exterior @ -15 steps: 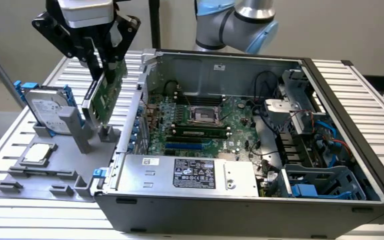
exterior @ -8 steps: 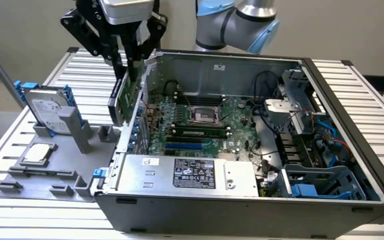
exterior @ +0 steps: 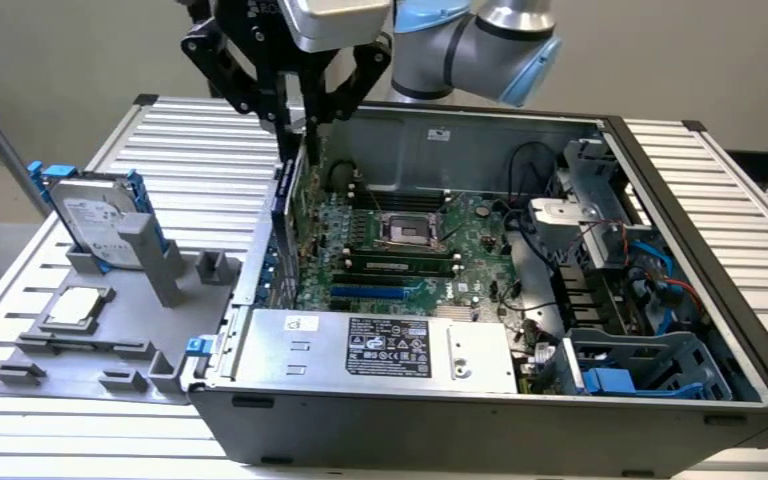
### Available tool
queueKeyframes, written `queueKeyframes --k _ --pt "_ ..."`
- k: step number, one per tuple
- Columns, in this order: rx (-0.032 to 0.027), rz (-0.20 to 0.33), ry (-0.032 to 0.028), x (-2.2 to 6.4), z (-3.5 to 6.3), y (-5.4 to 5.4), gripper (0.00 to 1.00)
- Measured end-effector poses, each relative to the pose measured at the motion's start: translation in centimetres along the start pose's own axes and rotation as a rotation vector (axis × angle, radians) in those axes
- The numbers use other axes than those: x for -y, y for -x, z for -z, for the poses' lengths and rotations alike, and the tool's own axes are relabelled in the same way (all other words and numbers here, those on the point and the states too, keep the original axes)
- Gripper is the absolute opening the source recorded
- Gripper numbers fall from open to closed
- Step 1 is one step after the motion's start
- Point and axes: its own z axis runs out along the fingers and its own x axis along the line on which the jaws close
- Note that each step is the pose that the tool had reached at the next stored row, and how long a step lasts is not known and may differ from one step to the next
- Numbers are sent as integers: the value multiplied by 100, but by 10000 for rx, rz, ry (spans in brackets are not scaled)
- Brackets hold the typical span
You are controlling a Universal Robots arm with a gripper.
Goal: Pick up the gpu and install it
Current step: 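Pick up the gpu and move the gpu toward the slot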
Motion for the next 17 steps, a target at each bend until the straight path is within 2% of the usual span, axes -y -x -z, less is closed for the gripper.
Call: queueKeyframes --k 8,17 --pt "-6 0 0 -35 -7 341 27" --pt "-5 3 -3 -186 -39 537 27"
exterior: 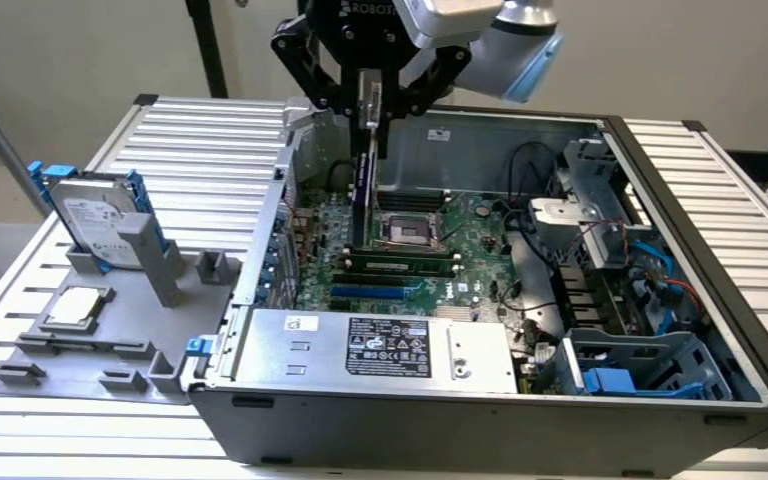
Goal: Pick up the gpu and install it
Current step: 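Pick up the gpu and move the gpu toward the slot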
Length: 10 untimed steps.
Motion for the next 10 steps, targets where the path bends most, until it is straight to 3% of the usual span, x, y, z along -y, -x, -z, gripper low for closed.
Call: queueKeyframes --k 10 --pt "3 2 -51 -186 -67 235 27"
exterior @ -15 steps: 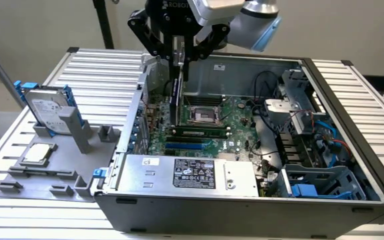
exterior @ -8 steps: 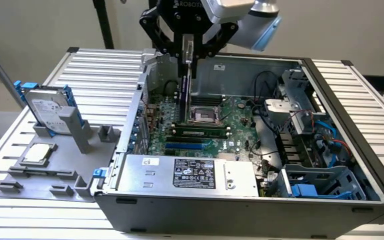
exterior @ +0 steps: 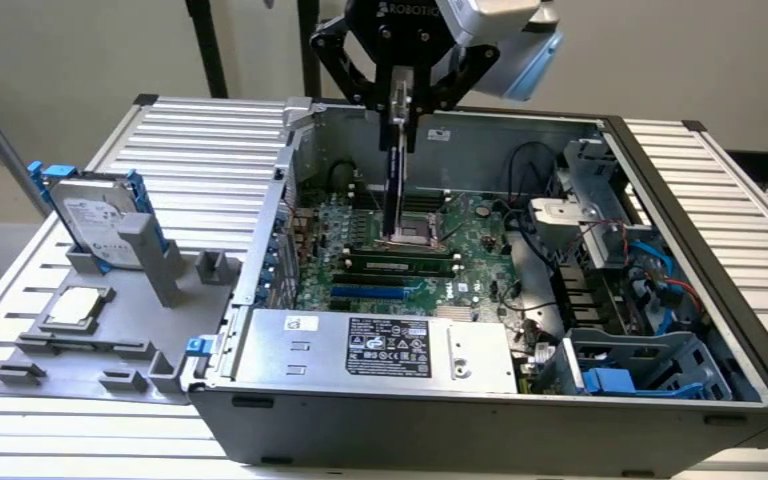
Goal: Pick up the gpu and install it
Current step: 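Pick up the gpu and move the gpu toward the slot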
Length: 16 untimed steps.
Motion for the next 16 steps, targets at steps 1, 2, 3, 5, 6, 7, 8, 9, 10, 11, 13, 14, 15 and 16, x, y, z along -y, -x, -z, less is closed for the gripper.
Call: queueKeyframes --k 1,2,3,5,6,7,8,9,10,11,13,14,15,16 --pt "1 0 -12 -16 -11 29 27" --pt "1 1 -27 -33 -25 57 27" --pt "2 1 -43 -49 -40 85 27" --pt "3 1 -62 -85 -76 139 27" --pt "4 2 -67 -102 -95 164 27" --pt "4 4 -71 -121 -115 190 27" --pt "4 6 -75 -138 -134 215 27" --pt "4 8 -76 -152 -153 242 27" --pt "4 9 -79 -161 -171 264 27" --pt "4 10 -77 -165 -183 276 27" --pt "4 12 -77 -166 -185 282 27" --pt "3 14 -77 -166 -184 282 27" --pt "3 16 -79 -166 -184 282 27" --pt "2 19 -79 -166 -184 282 27"
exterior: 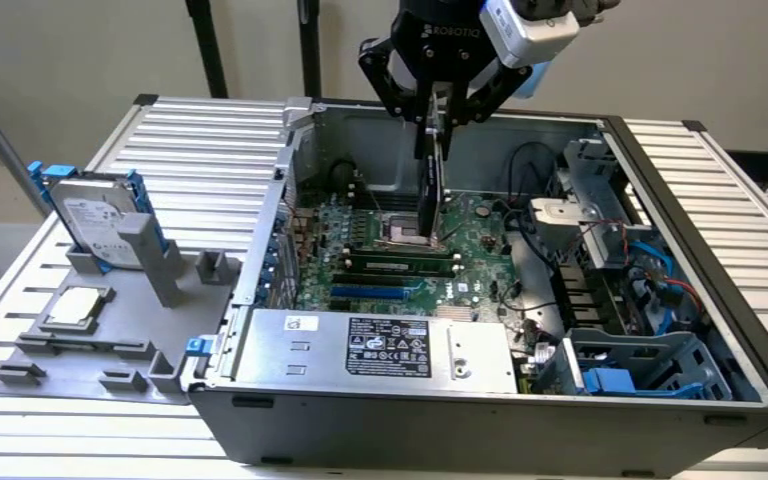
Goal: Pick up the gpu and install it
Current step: 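Pick up the gpu and move the gpu toward the slot, then insert the gpu into the slot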
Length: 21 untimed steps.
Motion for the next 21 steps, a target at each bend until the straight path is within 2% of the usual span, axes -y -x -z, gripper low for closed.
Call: queueKeyframes --k 15,21 --pt "0 132 1 0 -1 0 27" --pt "12 1156 19 0 -3 0 27"
